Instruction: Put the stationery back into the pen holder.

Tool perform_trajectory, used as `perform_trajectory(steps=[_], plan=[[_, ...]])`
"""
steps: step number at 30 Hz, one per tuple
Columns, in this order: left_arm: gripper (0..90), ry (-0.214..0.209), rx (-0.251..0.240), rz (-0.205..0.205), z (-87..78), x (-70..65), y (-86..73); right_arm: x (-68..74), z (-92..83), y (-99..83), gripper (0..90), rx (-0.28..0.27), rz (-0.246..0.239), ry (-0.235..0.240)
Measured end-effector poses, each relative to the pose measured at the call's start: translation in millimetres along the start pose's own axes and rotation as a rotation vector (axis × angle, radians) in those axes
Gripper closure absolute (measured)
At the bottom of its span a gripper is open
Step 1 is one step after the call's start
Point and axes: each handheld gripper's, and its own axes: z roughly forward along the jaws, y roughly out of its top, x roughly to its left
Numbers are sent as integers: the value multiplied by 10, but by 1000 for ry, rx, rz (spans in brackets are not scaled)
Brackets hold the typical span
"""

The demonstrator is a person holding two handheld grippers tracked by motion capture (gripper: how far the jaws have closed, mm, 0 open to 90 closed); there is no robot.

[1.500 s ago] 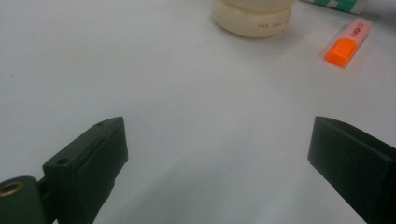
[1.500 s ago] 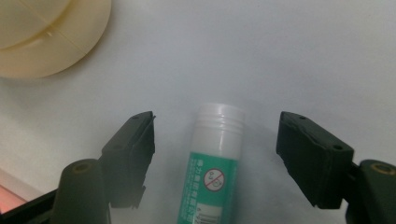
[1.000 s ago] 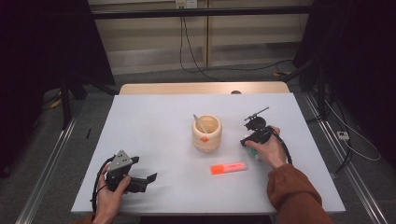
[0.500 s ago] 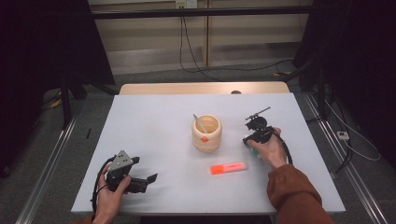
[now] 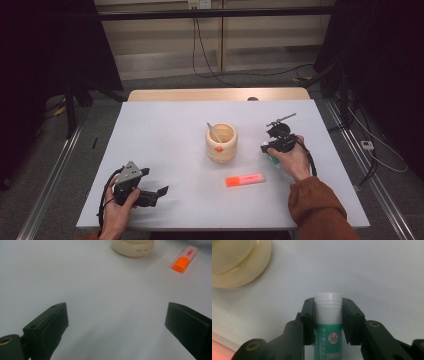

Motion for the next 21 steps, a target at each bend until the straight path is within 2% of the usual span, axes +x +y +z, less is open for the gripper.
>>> perform_trajectory(steps=[8,11,12,13,14,17,18,19,20,21], plan=[[47,-1,-2,2,-1,0,0,4,-86,3,661,-55,0,24],[47,1,-3,1,-2,-1,0,9,-126,10,661,-86,-3,25],[47,-1,-3,1,-1,-1,0,13,-159,11,661,-118,-5,34],[47,-1,-3,1,-1,-1,1,13,-159,11,661,-118,-5,34],[47,-1,-4,0,0,-3,0,18,-187,12,661,-146,-21,54],[47,2,-6,1,1,-5,0,26,-207,14,661,-159,-22,55],[47,2,-6,0,1,-6,0,26,-215,14,661,-182,-38,64],[47,2,-6,0,1,-6,0,26,-215,14,661,-182,-38,64],[47,2,-6,1,0,-6,0,41,-230,16,661,-212,-54,60],[47,2,-6,1,0,-6,0,41,-230,16,661,-212,-54,60]])
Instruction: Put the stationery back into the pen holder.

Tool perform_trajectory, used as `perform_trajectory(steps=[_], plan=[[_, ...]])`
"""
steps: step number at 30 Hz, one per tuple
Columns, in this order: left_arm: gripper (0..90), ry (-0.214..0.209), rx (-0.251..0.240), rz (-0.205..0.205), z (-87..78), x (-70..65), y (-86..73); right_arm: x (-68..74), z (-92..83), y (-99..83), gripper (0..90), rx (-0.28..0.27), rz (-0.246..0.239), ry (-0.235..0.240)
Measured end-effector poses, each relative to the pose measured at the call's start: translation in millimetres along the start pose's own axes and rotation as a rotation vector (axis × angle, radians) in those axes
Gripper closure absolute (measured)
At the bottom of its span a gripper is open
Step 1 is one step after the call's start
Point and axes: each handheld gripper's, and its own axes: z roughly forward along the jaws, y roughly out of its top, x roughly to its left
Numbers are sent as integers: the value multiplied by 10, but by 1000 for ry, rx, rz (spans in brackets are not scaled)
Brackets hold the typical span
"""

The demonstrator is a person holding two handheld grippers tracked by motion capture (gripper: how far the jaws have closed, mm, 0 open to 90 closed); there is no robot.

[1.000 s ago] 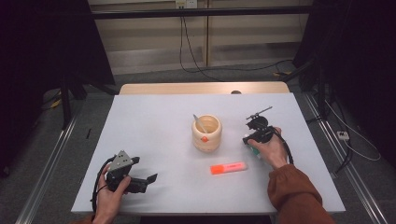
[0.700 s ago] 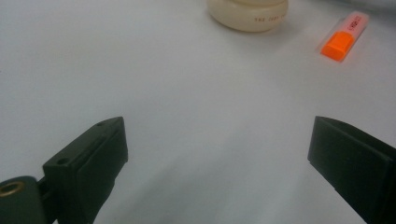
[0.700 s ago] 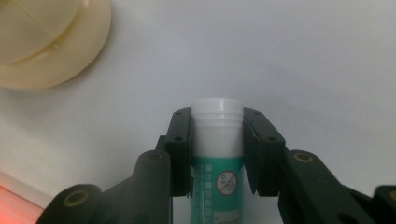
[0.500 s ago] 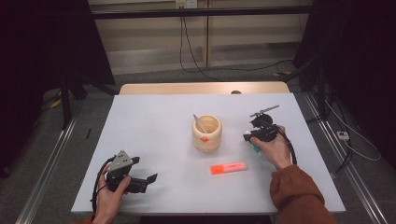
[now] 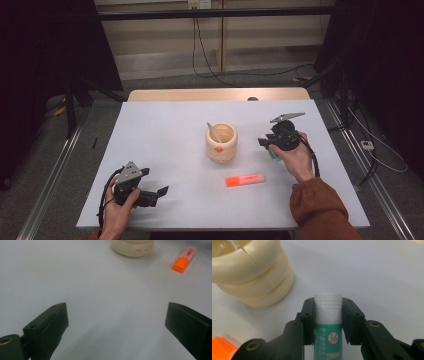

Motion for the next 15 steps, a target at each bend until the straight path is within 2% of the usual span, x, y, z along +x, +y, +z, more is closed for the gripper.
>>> perform_trajectory(steps=[1,4,5,6,7,14,15], plan=[[47,1,0,-1,0,1,0,19,-24,12,661,-32,-11,6],[47,1,-1,0,0,2,0,40,-49,23,661,-63,-17,1],[47,0,-2,1,-2,1,2,49,-73,30,661,-99,-18,5],[47,0,-2,1,-2,1,2,49,-73,30,661,-99,-18,5],[47,-1,-1,3,-7,-4,5,50,-90,33,661,-131,-21,8],[47,1,-3,1,-11,-1,3,70,-86,37,661,-180,-17,55],[47,2,-4,-1,-11,-1,2,90,-78,46,660,-193,-20,77]])
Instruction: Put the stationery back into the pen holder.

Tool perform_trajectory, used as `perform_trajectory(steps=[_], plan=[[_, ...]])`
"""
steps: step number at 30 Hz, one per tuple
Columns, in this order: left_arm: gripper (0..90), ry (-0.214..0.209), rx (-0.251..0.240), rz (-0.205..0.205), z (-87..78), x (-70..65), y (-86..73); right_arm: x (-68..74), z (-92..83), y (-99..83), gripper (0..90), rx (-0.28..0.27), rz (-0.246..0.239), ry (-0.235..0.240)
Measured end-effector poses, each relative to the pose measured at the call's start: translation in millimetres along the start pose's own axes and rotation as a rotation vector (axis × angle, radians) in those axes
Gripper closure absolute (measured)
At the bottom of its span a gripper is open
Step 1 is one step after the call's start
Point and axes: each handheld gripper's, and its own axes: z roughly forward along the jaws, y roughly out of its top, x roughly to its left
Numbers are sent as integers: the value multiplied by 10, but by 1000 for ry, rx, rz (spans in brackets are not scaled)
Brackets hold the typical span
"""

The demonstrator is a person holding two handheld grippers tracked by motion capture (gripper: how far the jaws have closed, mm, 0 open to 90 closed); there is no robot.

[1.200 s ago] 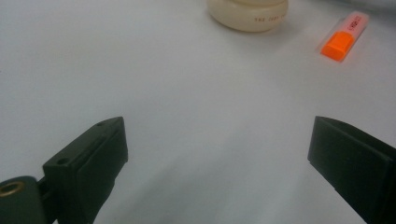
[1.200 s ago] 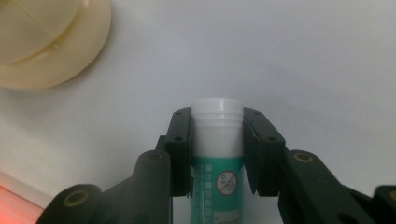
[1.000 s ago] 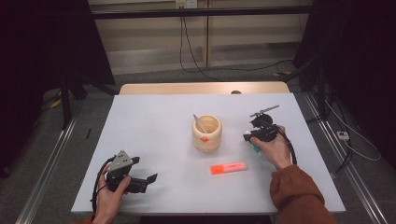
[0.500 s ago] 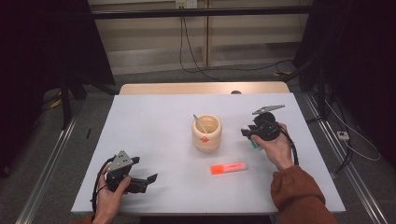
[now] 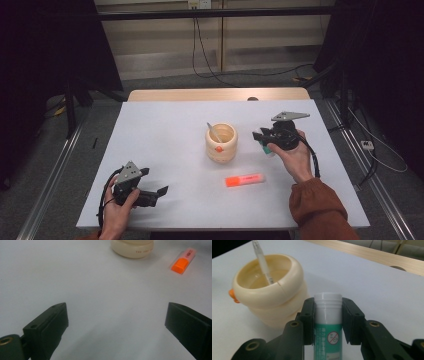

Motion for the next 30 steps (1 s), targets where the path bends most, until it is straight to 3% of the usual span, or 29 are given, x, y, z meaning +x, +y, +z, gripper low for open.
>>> perform_trajectory(steps=[3,10,16,23,30], plan=[[47,1,1,0,0,0,0,30,11,6,661,-3,-5,28],[47,3,-3,-2,-3,2,0,136,-3,54,661,-88,-9,100],[47,0,0,4,0,-3,5,196,7,76,661,-112,-24,145],[47,5,3,2,0,-1,2,253,-31,119,660,-158,-33,167],[47,12,-1,4,8,8,-1,324,-69,205,661,-239,-54,185]])
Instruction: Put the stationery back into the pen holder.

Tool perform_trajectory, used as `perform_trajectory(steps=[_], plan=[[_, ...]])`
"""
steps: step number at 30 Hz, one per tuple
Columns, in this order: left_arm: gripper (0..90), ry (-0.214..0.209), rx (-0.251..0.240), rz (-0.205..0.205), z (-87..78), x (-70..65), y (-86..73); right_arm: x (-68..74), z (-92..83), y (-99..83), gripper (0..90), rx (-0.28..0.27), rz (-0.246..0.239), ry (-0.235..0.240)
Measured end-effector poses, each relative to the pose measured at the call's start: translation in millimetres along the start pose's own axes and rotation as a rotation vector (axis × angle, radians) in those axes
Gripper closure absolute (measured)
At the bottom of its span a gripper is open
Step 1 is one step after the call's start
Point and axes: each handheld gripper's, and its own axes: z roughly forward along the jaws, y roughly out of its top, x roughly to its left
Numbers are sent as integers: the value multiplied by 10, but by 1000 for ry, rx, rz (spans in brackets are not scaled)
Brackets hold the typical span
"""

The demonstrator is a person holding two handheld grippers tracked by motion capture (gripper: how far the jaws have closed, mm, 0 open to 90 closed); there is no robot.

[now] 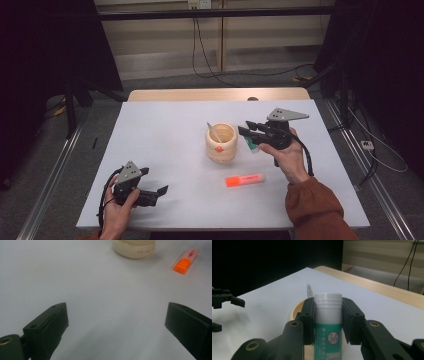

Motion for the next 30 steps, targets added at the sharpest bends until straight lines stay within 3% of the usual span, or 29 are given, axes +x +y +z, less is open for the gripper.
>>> perform_trajectory(steps=[6,16,30], plan=[[47,-7,2,-4,2,-13,10,43,61,82,661,-60,-30,2],[47,-4,-10,-7,-13,-14,6,72,174,187,660,-132,-35,-9],[47,1,-15,-5,-24,-7,6,95,461,324,660,-159,-53,16]])
